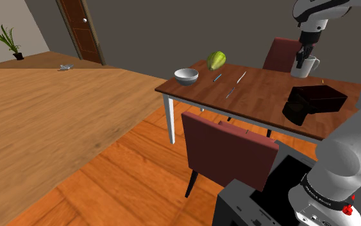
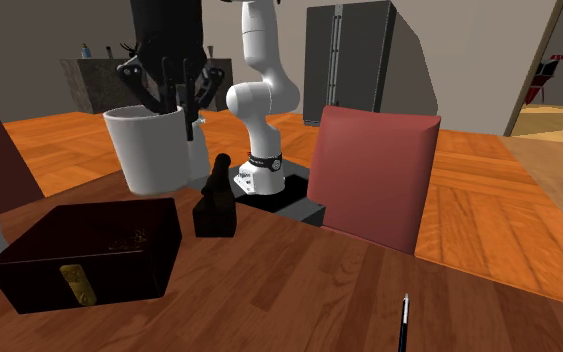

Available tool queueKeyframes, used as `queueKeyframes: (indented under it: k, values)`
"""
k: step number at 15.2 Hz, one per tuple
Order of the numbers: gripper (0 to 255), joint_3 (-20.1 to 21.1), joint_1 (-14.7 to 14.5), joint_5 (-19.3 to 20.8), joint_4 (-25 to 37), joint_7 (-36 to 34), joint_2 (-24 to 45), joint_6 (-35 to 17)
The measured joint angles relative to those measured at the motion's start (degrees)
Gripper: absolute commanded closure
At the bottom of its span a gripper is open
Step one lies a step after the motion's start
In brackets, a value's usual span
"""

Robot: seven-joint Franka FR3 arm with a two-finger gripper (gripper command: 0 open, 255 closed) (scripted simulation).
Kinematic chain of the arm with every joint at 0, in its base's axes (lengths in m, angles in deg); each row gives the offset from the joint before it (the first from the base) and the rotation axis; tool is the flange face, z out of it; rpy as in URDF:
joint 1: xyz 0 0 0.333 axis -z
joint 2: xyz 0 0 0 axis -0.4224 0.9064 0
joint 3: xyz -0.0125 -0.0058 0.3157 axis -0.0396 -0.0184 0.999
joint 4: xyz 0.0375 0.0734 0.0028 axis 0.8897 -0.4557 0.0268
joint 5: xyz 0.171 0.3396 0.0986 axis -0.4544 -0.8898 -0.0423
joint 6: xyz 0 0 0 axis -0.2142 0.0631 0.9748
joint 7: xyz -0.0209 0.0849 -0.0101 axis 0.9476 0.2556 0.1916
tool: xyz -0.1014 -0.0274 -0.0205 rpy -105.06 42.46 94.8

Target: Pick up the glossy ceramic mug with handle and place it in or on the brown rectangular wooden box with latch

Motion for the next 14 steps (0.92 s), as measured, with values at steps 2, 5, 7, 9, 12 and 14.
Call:
queueKeyframes:
  k: [2,5,7,9,12,14]
  values:
    - [255,-1.6,1.2,0.2,0.8,2.9,-0.1,0.7]
    - [255,-3.9,3.0,0.1,0.7,6.9,0.2,-0.1]
    - [255,-5.4,4.1,0.0,1.7,9.7,0.5,0.4]
    - [255,-7.4,5.4,-0.9,3.1,13.2,2.0,0.3]
    - [255,-9.2,6.8,-1.9,4.3,16.6,3.5,-0.1]
    - [255,-9.3,6.8,-2.0,3.5,16.9,3.8,-1.1]
